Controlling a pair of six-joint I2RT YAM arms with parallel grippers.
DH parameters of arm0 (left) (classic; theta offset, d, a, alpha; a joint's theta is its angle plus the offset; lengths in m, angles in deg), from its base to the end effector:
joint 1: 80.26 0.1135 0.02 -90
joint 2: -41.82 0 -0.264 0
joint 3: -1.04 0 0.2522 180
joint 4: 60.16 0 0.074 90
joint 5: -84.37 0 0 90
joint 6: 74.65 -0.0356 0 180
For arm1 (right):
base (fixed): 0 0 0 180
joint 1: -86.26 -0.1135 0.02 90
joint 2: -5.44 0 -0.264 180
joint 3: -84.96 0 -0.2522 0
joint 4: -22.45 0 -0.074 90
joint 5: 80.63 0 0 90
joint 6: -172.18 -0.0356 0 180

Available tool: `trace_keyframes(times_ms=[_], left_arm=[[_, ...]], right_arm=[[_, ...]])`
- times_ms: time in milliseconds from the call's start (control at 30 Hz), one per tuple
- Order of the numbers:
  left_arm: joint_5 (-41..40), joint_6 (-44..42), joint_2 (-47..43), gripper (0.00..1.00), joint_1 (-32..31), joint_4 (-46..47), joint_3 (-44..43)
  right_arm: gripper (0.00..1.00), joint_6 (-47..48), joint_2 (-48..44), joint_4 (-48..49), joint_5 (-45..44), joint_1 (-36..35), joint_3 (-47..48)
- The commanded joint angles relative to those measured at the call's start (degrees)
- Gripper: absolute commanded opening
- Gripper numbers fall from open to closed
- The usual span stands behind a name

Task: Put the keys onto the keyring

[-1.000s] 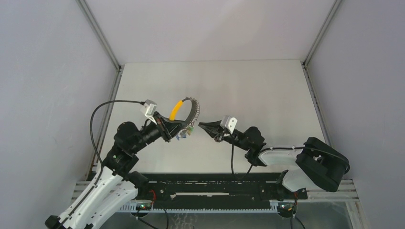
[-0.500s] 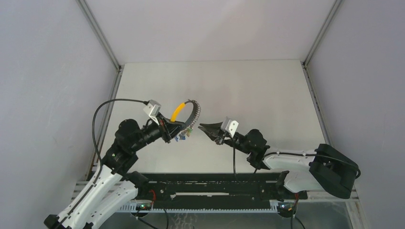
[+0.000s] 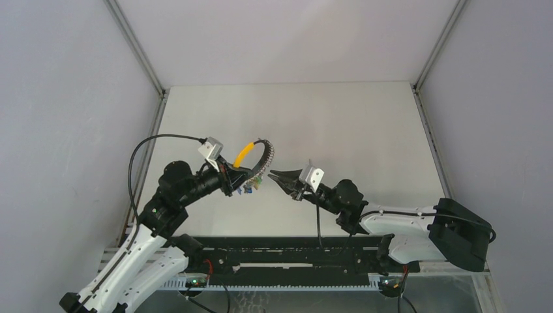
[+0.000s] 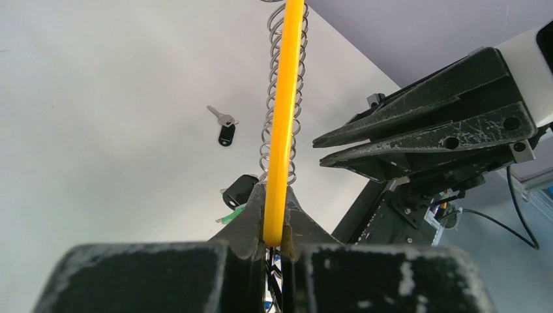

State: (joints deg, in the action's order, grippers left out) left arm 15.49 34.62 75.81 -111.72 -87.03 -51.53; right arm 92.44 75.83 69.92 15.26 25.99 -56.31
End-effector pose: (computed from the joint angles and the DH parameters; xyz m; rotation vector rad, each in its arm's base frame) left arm 0.1181 -0.0873 0.3260 0.4747 1.7408 -0.9601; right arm 0.1215 0.2201 0.2596 -0.8463 1.0393 0.8098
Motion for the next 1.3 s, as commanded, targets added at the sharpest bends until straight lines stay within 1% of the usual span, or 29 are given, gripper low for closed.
trace_keyframes(times_ms=[0,633,1033,1267], left_arm=[[0.19,-1.60,-0.11,0.00,0.18,2.55,-4.04],[1.37,-1.60,-0.05,0.00,0.16,2.46,-4.04],[1.67,-1.79,0.01,0.00,-0.01,2.32,-4.06],[1.46,-2.47,-0.04,0.00,-0.01,1.44,-4.29]], right_arm=[[0.13,1.60,0.39,0.69,-2.14,-1.05,2.88],[0.12,1.71,3.47,-0.32,-3.90,-1.53,5.06],[0.13,1.53,4.02,-0.58,-7.66,-1.46,5.26],[0.13,1.68,3.10,-2.24,-6.73,-0.96,5.26]])
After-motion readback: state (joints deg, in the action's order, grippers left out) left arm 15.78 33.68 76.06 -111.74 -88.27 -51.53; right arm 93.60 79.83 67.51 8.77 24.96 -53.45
